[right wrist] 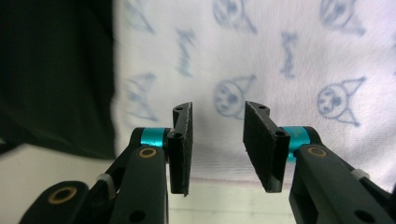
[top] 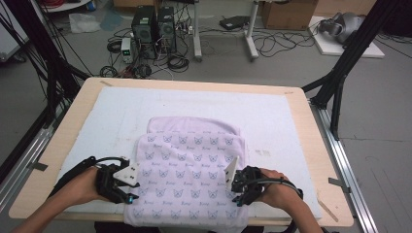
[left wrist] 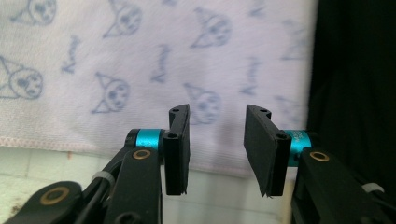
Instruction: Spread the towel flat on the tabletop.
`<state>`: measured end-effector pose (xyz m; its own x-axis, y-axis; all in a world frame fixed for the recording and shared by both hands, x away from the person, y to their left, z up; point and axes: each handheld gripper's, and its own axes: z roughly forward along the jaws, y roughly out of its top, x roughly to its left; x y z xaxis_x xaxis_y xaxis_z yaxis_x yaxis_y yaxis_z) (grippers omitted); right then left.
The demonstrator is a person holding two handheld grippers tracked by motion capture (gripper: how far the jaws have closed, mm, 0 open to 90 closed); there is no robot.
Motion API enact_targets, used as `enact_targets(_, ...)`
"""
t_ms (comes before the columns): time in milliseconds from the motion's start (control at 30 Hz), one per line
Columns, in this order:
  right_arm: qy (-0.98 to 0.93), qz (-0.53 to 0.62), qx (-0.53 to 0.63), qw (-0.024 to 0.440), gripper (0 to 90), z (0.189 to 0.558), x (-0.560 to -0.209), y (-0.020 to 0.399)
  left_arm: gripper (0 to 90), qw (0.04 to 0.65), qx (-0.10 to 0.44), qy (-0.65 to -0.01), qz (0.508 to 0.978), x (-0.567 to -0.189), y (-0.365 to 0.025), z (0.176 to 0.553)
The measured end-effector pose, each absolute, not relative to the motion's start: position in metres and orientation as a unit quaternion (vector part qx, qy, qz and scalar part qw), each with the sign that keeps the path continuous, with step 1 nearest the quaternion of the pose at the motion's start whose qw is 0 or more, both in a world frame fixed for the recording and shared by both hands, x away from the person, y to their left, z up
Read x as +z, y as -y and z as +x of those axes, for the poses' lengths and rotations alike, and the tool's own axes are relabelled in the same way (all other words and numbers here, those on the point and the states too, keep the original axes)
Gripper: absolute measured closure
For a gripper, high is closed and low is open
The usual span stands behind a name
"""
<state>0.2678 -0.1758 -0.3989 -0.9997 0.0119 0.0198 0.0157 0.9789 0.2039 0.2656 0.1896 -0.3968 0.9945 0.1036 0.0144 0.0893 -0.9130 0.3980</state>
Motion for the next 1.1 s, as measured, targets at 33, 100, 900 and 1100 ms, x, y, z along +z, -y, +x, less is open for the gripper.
enact_targets(33,0.996,-0.004,-0.088,0.005,63.2,0.270,-0.402,0.172,61.4,0.201,0.018,-0.052,0.978,-0.399,-0.188,0.269)
enact_targets(100,0.997,0.002,-0.071,0.009,66.5,0.272,-0.407,0.168,64.6,0.194,0.013,-0.054,0.980,-0.403,-0.184,0.274)
enact_targets(900,0.953,0.066,-0.268,0.126,68.5,0.244,-0.357,0.219,73.1,0.302,-0.055,-0.003,0.952,-0.356,-0.217,0.229)
enact_targets(1100,0.973,0.009,-0.224,0.054,65.5,0.257,-0.367,0.210,64.4,0.269,0.000,-0.044,0.962,-0.364,-0.209,0.249)
